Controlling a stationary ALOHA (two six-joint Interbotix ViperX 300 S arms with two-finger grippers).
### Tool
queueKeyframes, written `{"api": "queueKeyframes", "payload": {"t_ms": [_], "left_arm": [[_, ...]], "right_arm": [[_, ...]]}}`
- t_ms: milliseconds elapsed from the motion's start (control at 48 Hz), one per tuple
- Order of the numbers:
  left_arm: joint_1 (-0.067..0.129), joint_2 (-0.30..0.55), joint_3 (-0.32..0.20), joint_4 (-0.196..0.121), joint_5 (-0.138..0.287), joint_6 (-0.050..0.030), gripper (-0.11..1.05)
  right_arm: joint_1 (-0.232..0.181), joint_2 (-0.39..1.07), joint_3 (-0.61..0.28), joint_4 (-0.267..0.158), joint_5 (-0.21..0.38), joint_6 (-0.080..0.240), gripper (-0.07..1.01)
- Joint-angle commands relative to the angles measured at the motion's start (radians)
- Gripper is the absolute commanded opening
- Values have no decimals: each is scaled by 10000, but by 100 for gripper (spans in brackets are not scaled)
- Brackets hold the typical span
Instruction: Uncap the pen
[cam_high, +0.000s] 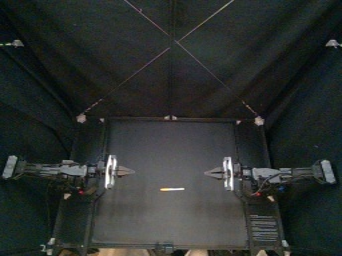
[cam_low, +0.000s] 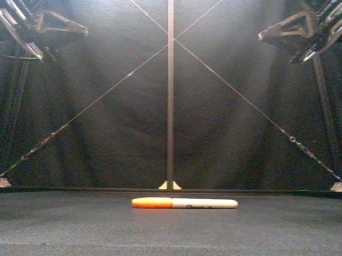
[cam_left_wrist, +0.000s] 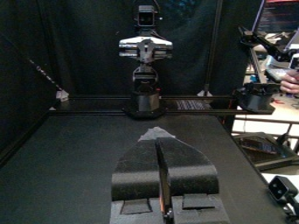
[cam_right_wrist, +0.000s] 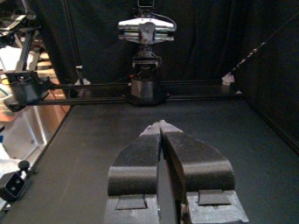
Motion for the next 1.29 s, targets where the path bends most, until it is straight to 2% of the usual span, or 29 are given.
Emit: {"api": "queueKeyframes", "payload": {"t_ms": [21,125,333,479,562,625,646,854,1000,1062,1292], "left_arm": [[-92,522,-153,31,-184,15,-6],[-199,1166,-215,31,-245,15,0],[-353,2823,-307,15,-522,0,2],[-460,3988,-460,15,-583,15,3],[-476,4556,-583,15,-598,15,6],[-476,4847,-644,15,-598,15,8],[-476,4924,-660,15,-583,31,9],[-506,5492,-782,15,-583,0,27],[-522,5768,-920,31,-583,46,41],[-522,5875,-1028,31,-583,46,48],[-506,6121,-1197,46,-522,46,71]], "right_arm": [[0,445,-169,0,-77,31,-5],[46,1350,-353,31,-123,61,-3],[215,4065,-951,77,-123,77,-1],[445,6197,-1687,123,-107,77,1],[552,7317,-2163,291,-77,77,4],[568,7931,-2439,430,-46,77,11],[568,8176,-2577,491,-31,77,15],[614,9526,-3083,859,61,77,51],[629,10170,-3421,982,476,77,73],[614,10354,-3559,1058,629,77,76],[598,10707,-3835,1043,1181,61,76]]}}
